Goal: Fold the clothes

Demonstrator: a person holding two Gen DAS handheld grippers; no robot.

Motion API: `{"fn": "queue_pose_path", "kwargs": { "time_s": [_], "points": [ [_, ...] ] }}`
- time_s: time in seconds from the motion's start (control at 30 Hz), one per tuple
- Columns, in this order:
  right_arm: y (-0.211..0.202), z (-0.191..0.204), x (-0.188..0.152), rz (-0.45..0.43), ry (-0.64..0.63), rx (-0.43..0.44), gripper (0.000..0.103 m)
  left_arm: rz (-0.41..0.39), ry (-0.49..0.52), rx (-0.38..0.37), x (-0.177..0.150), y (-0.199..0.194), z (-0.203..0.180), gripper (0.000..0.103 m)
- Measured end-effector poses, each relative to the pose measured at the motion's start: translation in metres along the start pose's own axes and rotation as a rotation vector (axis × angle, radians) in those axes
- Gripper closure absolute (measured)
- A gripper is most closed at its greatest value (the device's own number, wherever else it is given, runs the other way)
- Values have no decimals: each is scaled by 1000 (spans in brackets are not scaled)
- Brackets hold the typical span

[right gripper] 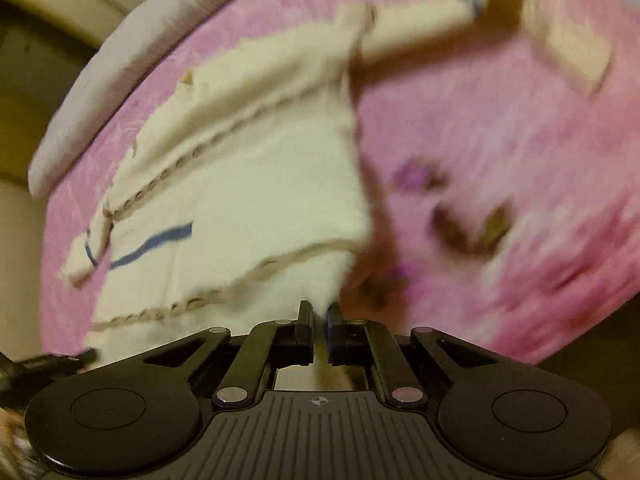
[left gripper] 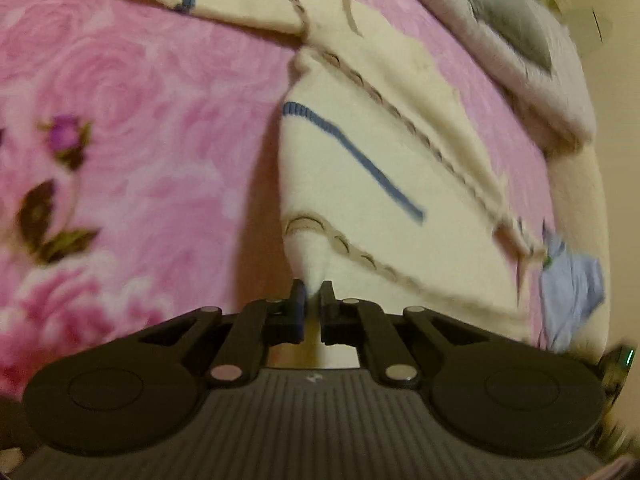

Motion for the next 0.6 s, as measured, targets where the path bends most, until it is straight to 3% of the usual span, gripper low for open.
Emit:
{"fn": "queue_pose_path", "kwargs": {
  "time_s": [0.03,0.1,0.17,0.27,0.4,0.6],
  "points": [
    [-1,-6,-3,13,-18,-32,99,23,10,11,-7,-5,1,99],
    [3,-19,-13,59,-42,-95,99,111,9,118,-36,12,18,99],
    [33,-35,-37,184,-17,-159,98,191,6,223,-57,28,31,100],
    [56,-60,-52,283,30,-314,94,243,54,241,-66,34,23,97],
    [49,-71,-20,202,31,-356,83,201,163,248,-36,26,2,96],
    [54,-68,90,3,35,-344,71,44,312,258,60,44,-32,84]
  ]
}}
Point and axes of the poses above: each gripper's, at about its wrist camera, not at the fingertips, and y roughly the way its jaws point, z to its left, x to its top, the point moved 10 cm from there along y, roughly the way its jaws point, and after that the axes turned 13 degrees about -x, right-handed, at the moved point
